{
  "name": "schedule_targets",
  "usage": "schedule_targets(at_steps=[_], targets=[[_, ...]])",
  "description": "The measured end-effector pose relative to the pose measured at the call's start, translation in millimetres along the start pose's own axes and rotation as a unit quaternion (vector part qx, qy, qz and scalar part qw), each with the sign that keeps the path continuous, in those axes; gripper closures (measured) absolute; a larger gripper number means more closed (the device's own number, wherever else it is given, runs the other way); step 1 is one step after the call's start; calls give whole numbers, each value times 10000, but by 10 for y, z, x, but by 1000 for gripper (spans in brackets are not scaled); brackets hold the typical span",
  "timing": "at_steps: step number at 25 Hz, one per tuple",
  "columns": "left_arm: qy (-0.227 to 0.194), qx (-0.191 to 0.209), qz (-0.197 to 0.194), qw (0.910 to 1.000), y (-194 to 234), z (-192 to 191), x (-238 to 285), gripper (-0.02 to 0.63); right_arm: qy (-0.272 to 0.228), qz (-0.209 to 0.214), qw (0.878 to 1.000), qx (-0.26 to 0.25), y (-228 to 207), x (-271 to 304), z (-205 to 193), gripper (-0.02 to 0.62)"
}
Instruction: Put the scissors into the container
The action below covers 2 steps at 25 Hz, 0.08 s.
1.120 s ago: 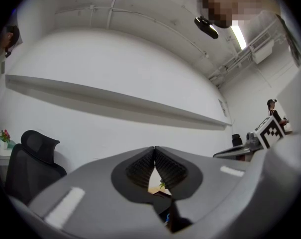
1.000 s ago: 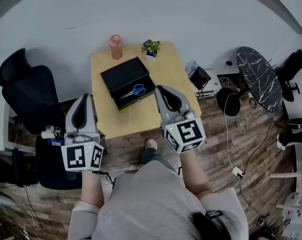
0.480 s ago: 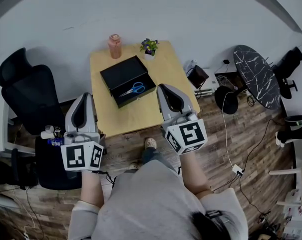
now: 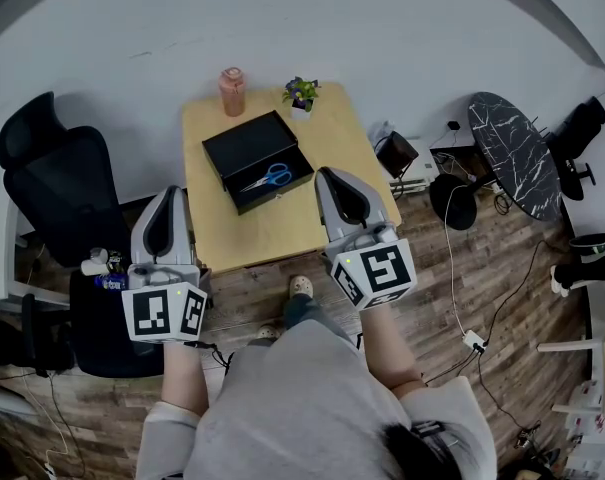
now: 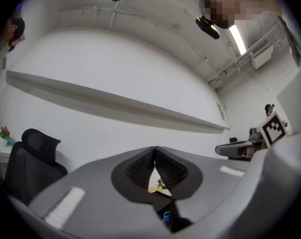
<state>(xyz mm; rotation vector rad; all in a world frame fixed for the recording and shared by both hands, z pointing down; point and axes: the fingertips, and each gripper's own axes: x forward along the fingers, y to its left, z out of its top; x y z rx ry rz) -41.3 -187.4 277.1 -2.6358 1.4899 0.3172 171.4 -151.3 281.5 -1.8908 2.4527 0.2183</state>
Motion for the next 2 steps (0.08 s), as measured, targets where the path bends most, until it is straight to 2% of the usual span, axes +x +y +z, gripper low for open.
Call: schedule_targets(at_steps=[2], targets=[[10,1,6,10000,3,-5,-4,547,-3,6,10000,-4,5,-3,2,591]])
